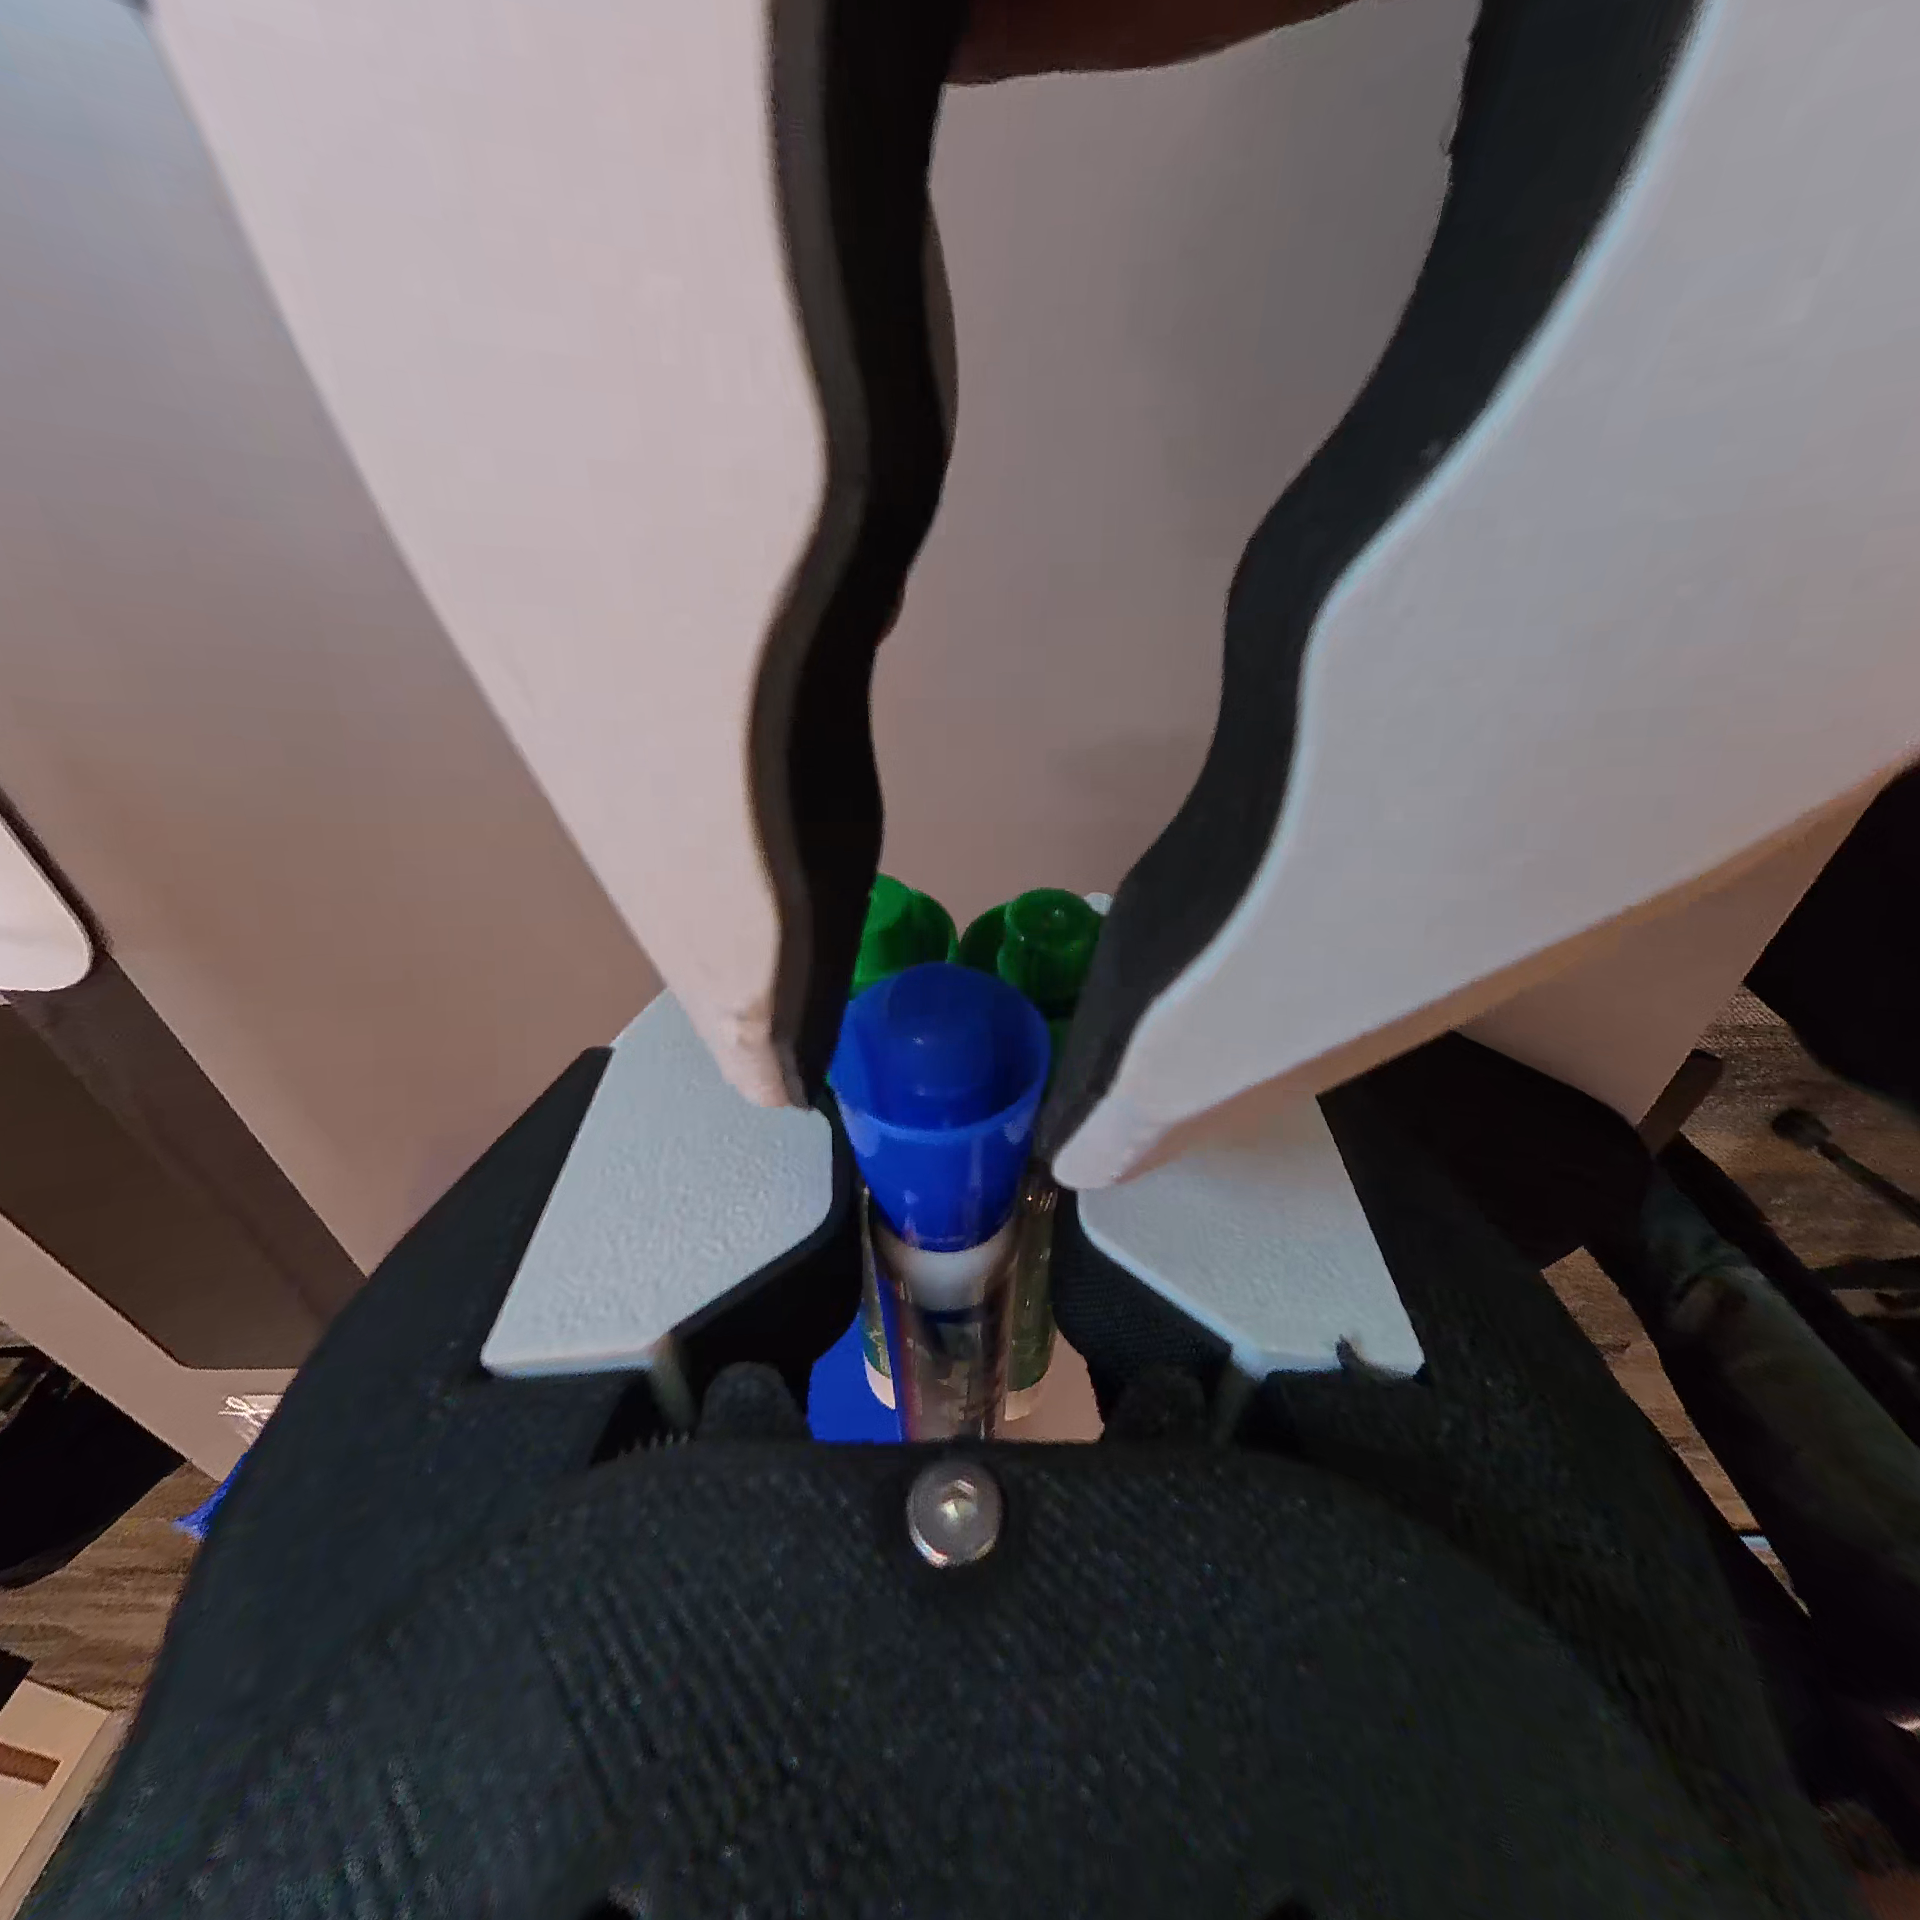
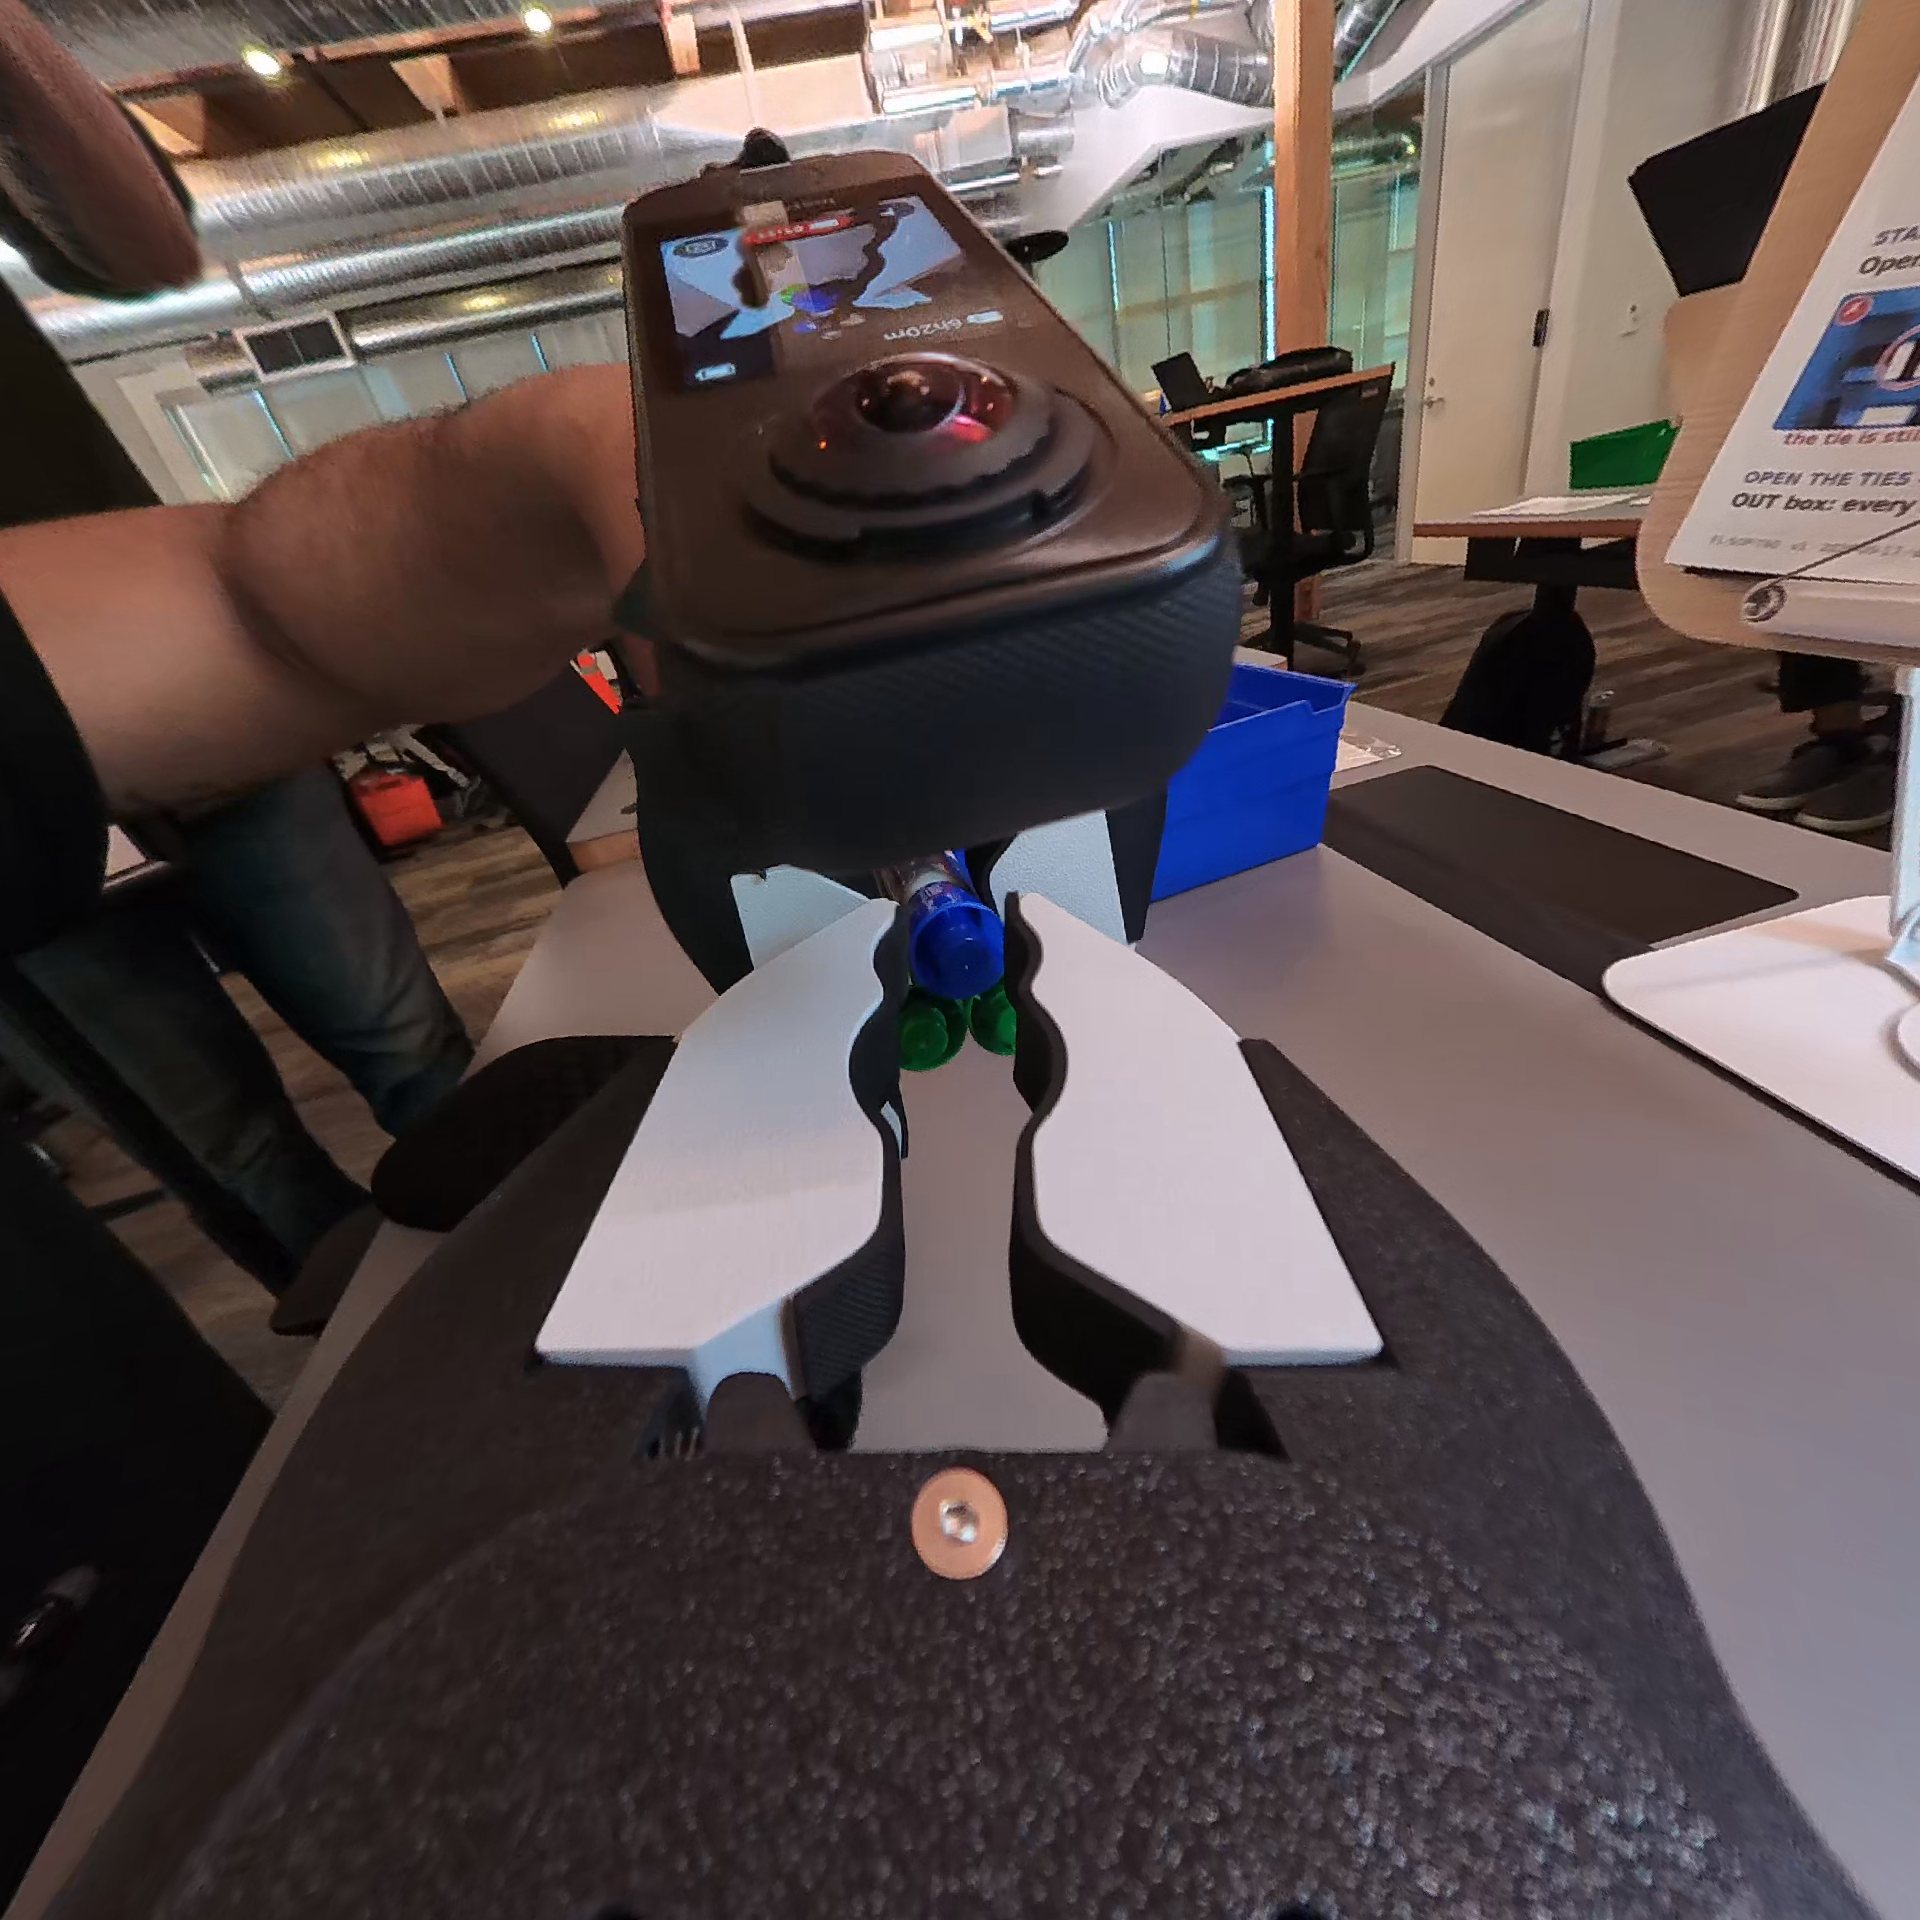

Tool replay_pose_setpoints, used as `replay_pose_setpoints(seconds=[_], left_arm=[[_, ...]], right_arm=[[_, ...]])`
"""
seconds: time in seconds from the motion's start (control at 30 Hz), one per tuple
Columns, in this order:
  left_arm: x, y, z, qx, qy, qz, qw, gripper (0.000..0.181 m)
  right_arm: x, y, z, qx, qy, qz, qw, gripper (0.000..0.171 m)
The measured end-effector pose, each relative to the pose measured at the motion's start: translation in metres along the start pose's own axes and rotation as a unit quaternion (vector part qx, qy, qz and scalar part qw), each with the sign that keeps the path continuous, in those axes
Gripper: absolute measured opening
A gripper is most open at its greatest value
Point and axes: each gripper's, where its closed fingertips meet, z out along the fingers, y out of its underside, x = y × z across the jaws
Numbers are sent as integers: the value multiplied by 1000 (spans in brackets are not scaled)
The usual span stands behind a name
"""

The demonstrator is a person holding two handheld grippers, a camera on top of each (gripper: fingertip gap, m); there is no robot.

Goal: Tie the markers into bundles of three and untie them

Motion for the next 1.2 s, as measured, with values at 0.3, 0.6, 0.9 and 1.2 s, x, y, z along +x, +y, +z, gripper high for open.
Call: replay_pose_setpoints(seconds=[0.3, 0.6, 0.9, 1.2], left_arm=[[-4, -2, 0, -1, -1, -4, 1000, 41], [-15, 0, 0, 39, -2, -24, 999, 42], [-5, 6, 13, 50, 4, -14, 999, 42], [2, 24, 25, -30, -13, 10, 999, 41]], right_arm=[[3, -2, -6, 3, 7, -6, 1000, 17], [12, 11, -24, -18, 54, -40, 998, 25], [8, 35, 7, -8, 27, 46, 999, 41], [-3, 56, 25, -14, -18, 75, 997, 41]])
